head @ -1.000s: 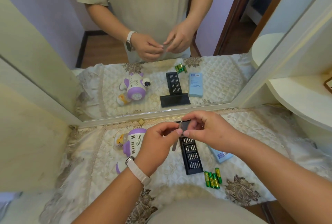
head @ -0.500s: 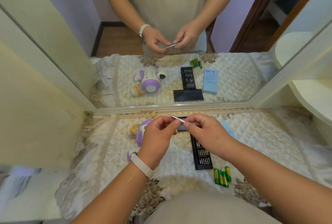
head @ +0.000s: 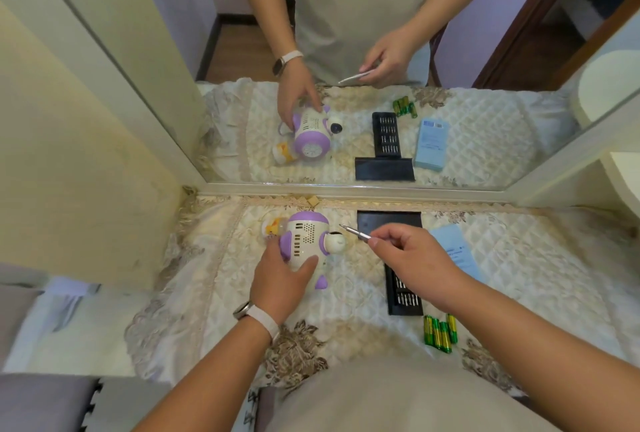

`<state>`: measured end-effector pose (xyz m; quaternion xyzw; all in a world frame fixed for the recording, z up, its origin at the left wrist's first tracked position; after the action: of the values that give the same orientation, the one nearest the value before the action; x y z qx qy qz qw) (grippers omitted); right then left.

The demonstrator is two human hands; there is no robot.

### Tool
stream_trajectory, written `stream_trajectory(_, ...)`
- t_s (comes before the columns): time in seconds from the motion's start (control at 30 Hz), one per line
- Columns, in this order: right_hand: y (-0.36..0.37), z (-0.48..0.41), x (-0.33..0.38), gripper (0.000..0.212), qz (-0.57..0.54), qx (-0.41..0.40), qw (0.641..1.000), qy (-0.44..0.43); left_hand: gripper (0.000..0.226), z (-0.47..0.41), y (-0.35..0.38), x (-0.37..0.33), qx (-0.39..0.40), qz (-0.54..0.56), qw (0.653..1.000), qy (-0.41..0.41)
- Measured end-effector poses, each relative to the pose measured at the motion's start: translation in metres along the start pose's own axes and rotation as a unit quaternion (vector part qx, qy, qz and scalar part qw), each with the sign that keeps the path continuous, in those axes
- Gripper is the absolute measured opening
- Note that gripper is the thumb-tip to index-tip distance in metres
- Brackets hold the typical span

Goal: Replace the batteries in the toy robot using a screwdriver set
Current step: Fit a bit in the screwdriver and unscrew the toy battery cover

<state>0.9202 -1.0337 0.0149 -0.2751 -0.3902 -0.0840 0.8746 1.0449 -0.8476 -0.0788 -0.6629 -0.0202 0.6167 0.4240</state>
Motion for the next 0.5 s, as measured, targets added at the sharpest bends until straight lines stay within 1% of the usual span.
stream_trajectory(0.07,-0.002,0.000,-0.003,0.011,-0.001,-0.001,1.000,0.006,0.059,0.000,0.004,0.003,0.005,0.011,1.000,-0.009)
stream_trajectory(0.23,-0.005,-0.001,-0.012,0.011,0.005,-0.013,1.000,0.020,0.073,-0.009,0.008,0.008,0.035,-0.007,0.998,-0.055)
stream_trajectory(0.43,-0.009,0.004,-0.009,0.010,0.005,-0.026,1.000,0.015,0.073,-0.018,0.009,0.007,0.010,0.053,0.995,-0.082)
stream_trajectory(0.5,-0.014,0.010,-0.003,0.012,0.002,-0.039,0.999,0.000,0.069,-0.018,0.008,0.004,-0.011,0.095,0.991,-0.091)
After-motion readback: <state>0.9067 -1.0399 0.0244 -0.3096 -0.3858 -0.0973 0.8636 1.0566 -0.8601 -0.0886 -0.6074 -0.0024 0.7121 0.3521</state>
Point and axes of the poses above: each hand's wrist, its own z-axis away from the middle knuckle, its own y-axis out of the palm, x = y × z, the point moved 4 cm from there along -z, towards the middle knuckle, and after that the axes turned 15 degrees about y, right-handed, at the moved point
